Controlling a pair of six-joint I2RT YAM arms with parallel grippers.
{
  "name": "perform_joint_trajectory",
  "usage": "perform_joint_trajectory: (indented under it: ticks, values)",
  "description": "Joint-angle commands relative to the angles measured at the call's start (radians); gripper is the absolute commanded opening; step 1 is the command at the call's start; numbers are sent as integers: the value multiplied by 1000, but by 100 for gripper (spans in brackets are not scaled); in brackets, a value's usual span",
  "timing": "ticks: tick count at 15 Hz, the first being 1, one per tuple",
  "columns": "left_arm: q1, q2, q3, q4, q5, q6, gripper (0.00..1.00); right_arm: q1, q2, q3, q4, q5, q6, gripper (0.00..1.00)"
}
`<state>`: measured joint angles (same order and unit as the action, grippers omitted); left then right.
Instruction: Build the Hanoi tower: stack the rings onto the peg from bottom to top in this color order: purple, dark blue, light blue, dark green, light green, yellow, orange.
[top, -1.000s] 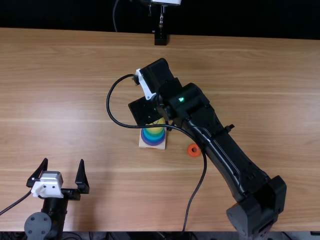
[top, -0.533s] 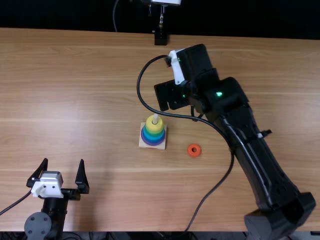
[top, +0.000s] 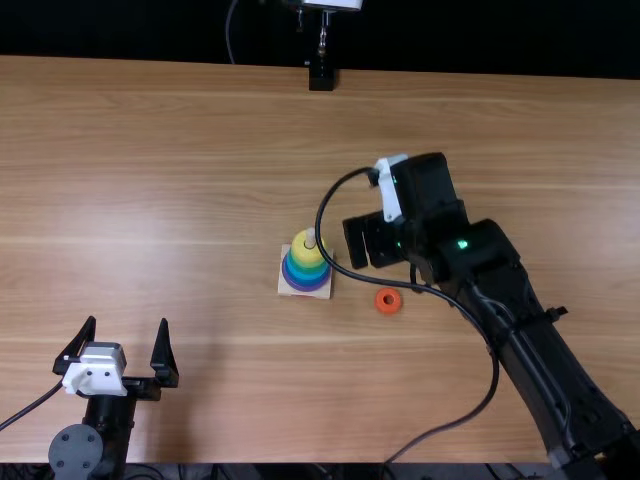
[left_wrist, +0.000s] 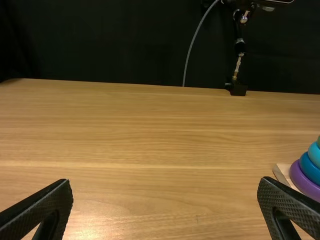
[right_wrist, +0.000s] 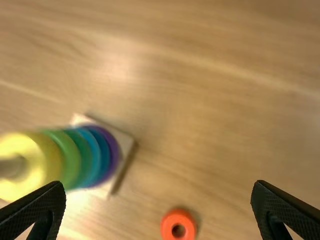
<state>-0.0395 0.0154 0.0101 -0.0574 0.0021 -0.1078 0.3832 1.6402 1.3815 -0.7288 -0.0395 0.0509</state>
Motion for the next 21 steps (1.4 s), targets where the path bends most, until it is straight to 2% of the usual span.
perform_joint_trajectory:
  ticks: [1,5,8,15,18,21]
  values:
    - [-5,-15,-10,-27,-13,5,100,-14,-65,-91,17,6,-1,100]
    - [-5,-15,-10,-27,-13,5,100,-14,-75,-317,74,1,-1,100]
    - [-5,-15,-10,-27,-13,5,100,-14,-74,-400,155,3,1,100]
    - [-5,-15,-10,-27,-13,5,100,-14,-74,-394,209,1,8,100]
    - [-5,-15,-10,-27,-13,5,100,-14,-68,-392,306,5,6,100]
    - [-5,-15,-10,-27,-13,5,100,-14,-65,-394,319,5,6,100]
